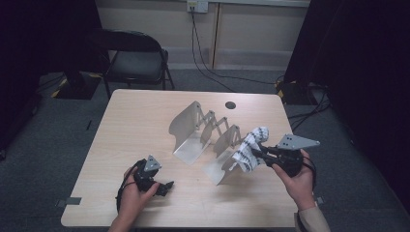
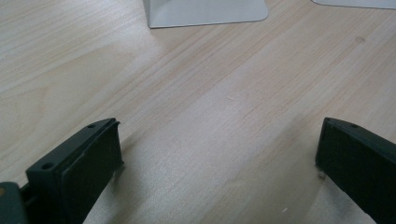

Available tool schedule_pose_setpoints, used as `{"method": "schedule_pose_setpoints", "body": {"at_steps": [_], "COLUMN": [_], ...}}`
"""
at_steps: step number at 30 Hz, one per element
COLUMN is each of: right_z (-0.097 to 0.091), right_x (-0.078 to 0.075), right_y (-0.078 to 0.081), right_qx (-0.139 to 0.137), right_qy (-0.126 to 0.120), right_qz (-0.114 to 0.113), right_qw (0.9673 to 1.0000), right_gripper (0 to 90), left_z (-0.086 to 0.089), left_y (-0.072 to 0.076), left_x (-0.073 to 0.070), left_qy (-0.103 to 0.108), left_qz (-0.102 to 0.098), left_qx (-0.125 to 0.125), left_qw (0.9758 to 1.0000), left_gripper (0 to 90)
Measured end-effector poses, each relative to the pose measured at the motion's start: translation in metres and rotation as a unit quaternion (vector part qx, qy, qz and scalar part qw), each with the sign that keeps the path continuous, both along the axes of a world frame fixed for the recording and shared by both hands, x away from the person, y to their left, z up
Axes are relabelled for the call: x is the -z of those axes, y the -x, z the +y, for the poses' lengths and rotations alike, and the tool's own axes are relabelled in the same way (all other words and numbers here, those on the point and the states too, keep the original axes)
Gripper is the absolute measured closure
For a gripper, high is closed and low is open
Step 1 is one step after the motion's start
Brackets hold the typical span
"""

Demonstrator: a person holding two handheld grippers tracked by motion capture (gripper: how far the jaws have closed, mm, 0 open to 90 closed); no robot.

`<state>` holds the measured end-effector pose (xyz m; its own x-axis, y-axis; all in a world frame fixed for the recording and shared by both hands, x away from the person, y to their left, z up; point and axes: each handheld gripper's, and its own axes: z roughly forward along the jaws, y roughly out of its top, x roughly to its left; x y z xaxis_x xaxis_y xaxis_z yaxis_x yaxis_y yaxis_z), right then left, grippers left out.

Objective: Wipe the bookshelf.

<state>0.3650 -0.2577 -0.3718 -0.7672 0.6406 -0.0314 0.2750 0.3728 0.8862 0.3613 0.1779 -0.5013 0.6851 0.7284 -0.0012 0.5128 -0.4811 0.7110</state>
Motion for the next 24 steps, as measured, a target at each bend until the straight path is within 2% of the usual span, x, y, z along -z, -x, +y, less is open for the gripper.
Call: {"method": "schedule_pose_setpoints", "body": {"at_steps": [3,10,24], "right_z": [-0.004,-0.007,0.004], "right_x": [0.015,0.04,0.083], "right_y": [0.0,0.0,0.005], "right_qx": [0.004,0.009,0.001], "right_qy": [-0.006,0.002,0.025], "right_qz": [0.015,0.041,0.089], "right_qw": [0.9999,0.9991,0.9957], "right_gripper": [80.0,79.8,79.8], "left_z": [0.0,0.0,0.0], "left_y": [0.0,0.0,0.0], "left_x": [0.0,0.0,0.0], "left_qy": [0.0,0.0,0.0], "left_qz": [0.0,0.0,0.0], "left_qx": [0.0,0.0,0.0], "left_qw": [1.0,1.0,1.0], "left_gripper": [0.0,0.0,0.0]}}
